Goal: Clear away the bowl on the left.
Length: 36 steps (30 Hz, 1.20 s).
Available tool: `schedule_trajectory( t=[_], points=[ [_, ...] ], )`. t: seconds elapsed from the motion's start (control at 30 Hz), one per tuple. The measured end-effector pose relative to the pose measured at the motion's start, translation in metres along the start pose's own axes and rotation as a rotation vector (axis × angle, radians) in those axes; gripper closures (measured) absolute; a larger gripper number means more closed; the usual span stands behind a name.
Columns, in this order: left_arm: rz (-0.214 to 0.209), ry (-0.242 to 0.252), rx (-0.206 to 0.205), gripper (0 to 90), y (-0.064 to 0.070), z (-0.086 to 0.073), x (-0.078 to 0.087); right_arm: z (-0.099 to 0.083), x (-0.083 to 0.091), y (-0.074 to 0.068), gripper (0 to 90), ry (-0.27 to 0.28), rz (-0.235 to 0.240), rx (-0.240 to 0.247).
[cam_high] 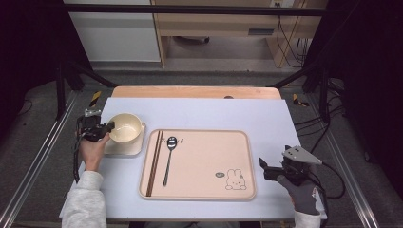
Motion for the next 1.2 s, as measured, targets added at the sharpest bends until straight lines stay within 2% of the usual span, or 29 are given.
schedule_trajectory(
  t=[0.37, 0.67, 0.83, 1.03, 1.2],
  points=[
    [-0.015, 0.074, -0.016, 82.7, 0.007, 0.006, 0.026, 0.0, 0.0, -0.001, 0.4, 0.0, 0.003, -0.003],
    [-0.035, 0.132, -0.04, 82.6, 0.019, 0.007, 0.05, 0.0, 0.001, 0.0, 0.4, 0.002, 0.0, -0.005],
    [-0.045, 0.17, -0.066, 82.7, 0.031, 0.007, 0.063, 0.0, 0.0, -0.001, 0.4, -0.001, 0.001, -0.001],
    [-0.058, 0.189, -0.091, 82.7, 0.041, 0.006, 0.071, 0.0, 0.001, 0.0, 0.4, 0.002, -0.001, 0.0],
    [-0.091, 0.211, -0.107, 82.7, 0.054, 0.003, 0.078, 0.0, 0.001, -0.001, 0.4, 0.002, 0.001, -0.001]
  ],
)
Point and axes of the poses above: each handheld gripper's, and its own axes: x roughly backward along the jaws, z roughly out of its top, y roughly to its right, the point moved 7 cm from there along -x, roughly forward along the jaws, and after that the axes turned 11 degrees about -y, right-handed, at the moved point
